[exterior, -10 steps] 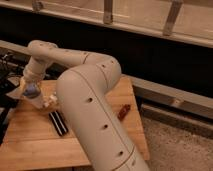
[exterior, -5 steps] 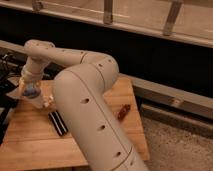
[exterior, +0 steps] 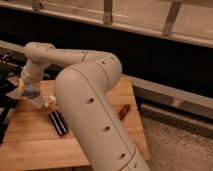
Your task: Place the white sponge in the ceramic cup
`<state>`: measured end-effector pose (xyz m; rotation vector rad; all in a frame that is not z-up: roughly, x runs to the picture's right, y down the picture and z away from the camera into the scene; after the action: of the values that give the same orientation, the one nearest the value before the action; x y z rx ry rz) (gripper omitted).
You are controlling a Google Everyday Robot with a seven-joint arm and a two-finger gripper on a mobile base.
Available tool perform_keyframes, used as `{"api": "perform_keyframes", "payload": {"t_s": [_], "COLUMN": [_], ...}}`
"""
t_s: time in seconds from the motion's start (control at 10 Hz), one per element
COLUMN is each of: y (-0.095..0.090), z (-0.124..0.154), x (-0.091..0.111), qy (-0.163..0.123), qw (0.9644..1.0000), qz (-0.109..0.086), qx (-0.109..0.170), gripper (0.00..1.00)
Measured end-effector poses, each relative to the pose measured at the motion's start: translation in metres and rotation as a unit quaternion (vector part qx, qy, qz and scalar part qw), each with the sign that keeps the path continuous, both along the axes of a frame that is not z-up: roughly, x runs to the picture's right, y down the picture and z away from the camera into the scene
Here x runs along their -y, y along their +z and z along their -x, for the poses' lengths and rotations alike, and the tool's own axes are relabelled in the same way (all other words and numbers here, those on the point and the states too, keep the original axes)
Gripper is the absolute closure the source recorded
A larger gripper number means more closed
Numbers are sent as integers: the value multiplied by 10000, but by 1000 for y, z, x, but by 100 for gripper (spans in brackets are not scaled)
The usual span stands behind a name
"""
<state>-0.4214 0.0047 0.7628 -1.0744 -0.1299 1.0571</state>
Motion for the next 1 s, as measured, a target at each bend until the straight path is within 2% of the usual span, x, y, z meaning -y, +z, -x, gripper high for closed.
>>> {"api": "perform_keyframes", "payload": {"t_s": [0.1,0.2,0.4,0.5,0.6,1.0], "y": [0,0,2,2,2,-2], "z": [5,3,0,3,1,-14], "x": [-3,-4,-4,-6,-4,6], "qy": [-145,-169,-61,-67,-12,347], "qw": [9998,9998,9999,9999,9998,9984], "qz": [114,110,20,21,-21,-158], "qx": [38,16,-108,-112,-178,-410], "gripper": [55,51,30,23,20,20]}}
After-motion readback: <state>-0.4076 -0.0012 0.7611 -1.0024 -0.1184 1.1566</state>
